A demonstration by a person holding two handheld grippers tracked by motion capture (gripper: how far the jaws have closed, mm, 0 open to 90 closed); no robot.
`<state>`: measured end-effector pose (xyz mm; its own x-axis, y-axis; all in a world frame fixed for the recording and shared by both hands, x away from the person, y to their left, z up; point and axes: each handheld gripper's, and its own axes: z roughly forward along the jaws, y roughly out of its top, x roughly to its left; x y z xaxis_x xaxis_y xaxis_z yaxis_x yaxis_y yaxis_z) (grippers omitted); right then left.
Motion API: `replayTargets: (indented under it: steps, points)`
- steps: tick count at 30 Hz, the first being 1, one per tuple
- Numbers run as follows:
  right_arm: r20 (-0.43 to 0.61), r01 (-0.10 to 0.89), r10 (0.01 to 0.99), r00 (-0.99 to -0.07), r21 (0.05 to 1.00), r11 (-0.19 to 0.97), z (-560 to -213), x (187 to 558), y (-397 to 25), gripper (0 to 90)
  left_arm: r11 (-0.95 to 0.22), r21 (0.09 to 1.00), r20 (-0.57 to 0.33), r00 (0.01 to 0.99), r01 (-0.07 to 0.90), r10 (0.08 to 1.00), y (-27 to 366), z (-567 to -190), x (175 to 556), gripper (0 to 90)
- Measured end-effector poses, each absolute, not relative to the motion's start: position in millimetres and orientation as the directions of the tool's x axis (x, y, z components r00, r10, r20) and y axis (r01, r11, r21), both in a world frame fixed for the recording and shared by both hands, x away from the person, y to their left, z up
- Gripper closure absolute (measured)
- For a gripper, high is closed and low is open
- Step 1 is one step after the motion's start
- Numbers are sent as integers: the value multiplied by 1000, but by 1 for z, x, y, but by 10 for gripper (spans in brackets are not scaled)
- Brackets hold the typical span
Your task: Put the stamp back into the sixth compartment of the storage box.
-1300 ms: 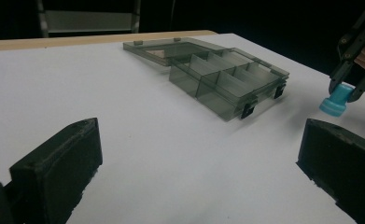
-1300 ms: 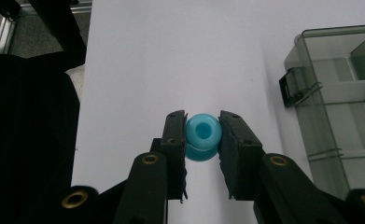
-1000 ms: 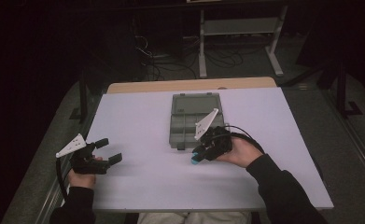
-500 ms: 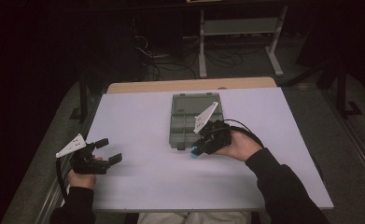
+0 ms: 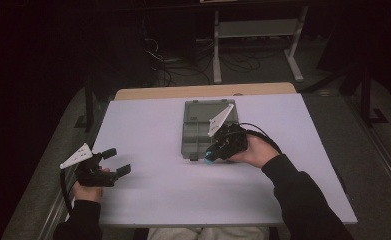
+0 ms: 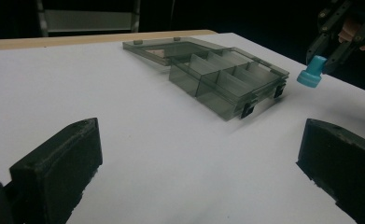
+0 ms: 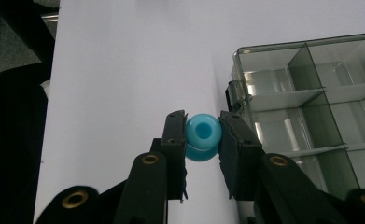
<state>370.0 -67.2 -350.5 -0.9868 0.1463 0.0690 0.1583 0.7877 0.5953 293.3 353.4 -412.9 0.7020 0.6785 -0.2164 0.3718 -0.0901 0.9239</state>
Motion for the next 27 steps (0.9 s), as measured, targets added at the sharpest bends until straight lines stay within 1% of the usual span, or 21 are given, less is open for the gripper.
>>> replayTargets:
  steps: [27]
  points:
    - [56,166,165,-985,583,796,-345,390,-59,712,-90,924,-215,701,371,680,354,-413,293,0]
